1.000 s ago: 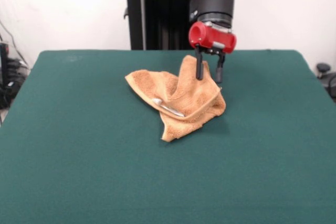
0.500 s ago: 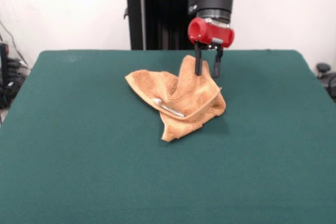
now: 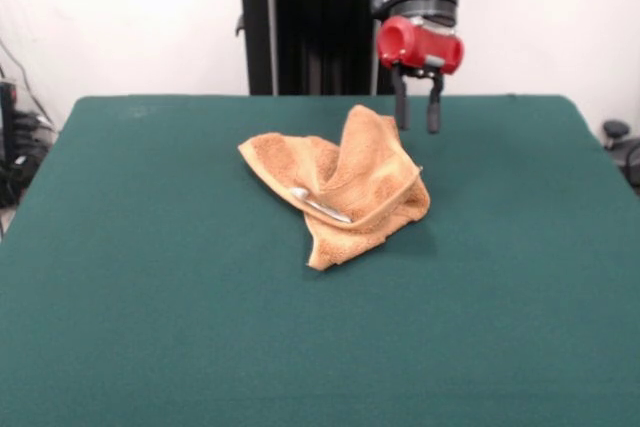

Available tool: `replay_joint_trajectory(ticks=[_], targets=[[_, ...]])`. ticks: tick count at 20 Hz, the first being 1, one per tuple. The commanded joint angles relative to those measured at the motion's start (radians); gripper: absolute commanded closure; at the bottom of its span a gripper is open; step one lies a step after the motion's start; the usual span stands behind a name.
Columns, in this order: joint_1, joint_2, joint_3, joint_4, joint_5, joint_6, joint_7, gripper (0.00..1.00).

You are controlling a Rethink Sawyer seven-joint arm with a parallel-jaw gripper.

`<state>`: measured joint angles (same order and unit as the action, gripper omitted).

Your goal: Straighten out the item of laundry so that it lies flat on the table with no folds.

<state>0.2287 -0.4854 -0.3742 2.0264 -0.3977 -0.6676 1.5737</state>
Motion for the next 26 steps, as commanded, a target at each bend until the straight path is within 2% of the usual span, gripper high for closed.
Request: replay_joint_trajectory(ticks=[1,5,9,14,17,18,20,23,26], targets=[[0.078,0.052,0.051,0.018,0.074,-0.058,0.137,0.00],[0.097,0.080,0.022,0.004,0.105,-0.100,0.125,0.00],[0.073,0.091,0.010,-0.024,0.085,-0.120,0.114,0.00],[0.063,0.105,-0.019,-0.038,0.111,-0.193,0.091,0.00],[0.119,0.149,-0.069,-0.023,0.269,-0.253,0.069,0.00],[0.165,0.171,-0.100,-0.010,0.367,-0.252,0.053,0.00],[0.205,0.189,-0.131,0.002,0.440,-0.245,0.035,0.00],[0.241,0.202,-0.165,0.018,0.479,-0.235,0.026,0.00],[0.292,0.226,-0.204,0.027,0.558,-0.222,0.018,0.00]])
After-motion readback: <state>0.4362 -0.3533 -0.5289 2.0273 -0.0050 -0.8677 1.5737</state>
